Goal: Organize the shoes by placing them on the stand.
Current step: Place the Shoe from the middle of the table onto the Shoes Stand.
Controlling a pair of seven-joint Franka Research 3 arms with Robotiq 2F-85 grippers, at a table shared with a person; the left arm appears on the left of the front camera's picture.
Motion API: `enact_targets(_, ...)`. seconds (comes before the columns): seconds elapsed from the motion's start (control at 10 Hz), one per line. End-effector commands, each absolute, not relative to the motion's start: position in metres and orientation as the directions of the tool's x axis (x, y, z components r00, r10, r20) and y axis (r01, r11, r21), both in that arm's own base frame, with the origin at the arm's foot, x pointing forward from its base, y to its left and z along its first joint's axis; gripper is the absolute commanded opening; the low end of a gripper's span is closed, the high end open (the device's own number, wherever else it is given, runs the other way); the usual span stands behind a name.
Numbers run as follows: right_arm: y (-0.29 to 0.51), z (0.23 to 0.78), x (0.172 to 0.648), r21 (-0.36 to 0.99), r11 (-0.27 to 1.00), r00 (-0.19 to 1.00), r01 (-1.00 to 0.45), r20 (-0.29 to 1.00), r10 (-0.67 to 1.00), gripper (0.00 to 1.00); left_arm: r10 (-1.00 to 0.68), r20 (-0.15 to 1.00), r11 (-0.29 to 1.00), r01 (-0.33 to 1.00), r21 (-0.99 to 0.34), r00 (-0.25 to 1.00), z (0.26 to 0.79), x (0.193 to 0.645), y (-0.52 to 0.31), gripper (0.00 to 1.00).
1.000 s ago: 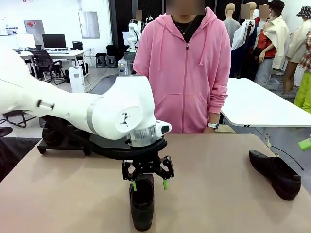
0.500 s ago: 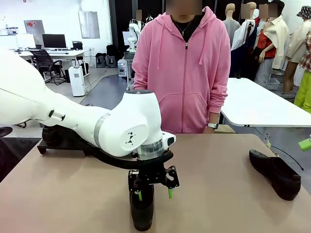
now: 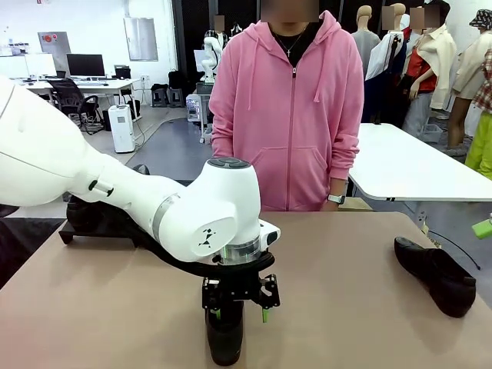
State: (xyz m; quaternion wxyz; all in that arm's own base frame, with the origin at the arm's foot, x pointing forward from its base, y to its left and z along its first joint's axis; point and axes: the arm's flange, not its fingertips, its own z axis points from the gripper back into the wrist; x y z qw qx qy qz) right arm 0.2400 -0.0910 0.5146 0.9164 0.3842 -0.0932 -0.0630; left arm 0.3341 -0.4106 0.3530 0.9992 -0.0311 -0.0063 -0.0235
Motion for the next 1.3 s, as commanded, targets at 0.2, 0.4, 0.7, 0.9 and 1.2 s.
enact_targets(0.2, -0.0912, 0.5182, 0.2399, 0.729, 0.683, 0.974, 0.035, 0.129, -0.188, 1.0, -0.025, 0.009, 1.0, 0.025, -0.019, 1.0, 0.3502, 0.3381, -0.4207, 0.0)
enact_targets(0.4, -0.0912, 0.5182, 0.2399, 0.729, 0.683, 0.974, 0.035, 0.129, -0.188, 1.0, -0.022, 0.009, 0.999, 0.022, -0.023, 1.0, 0.3511, 0.3376, -0.4189, 0.0)
enact_targets(0.7, -0.0912, 0.5182, 0.2399, 0.729, 0.683, 0.974, 0.035, 0.129, -0.188, 1.0, -0.02, 0.003, 0.999, 0.02, -0.025, 1.0, 0.3521, 0.3363, -0.4159, 0.0)
enact_targets(0.9, -0.0912, 0.5182, 0.2399, 0.729, 0.683, 0.974, 0.035, 0.129, -0.188, 1.0, -0.023, 0.005, 0.999, 0.023, -0.033, 1.0, 0.3522, 0.3353, -0.4162, 0.0)
enact_targets(1.2, -0.0912, 0.5182, 0.2399, 0.729, 0.683, 0.974, 0.035, 0.129, -0.188, 1.0, -0.027, 0.023, 0.999, 0.028, -0.031, 0.999, 0.3584, 0.3341, -0.4114, 0.0)
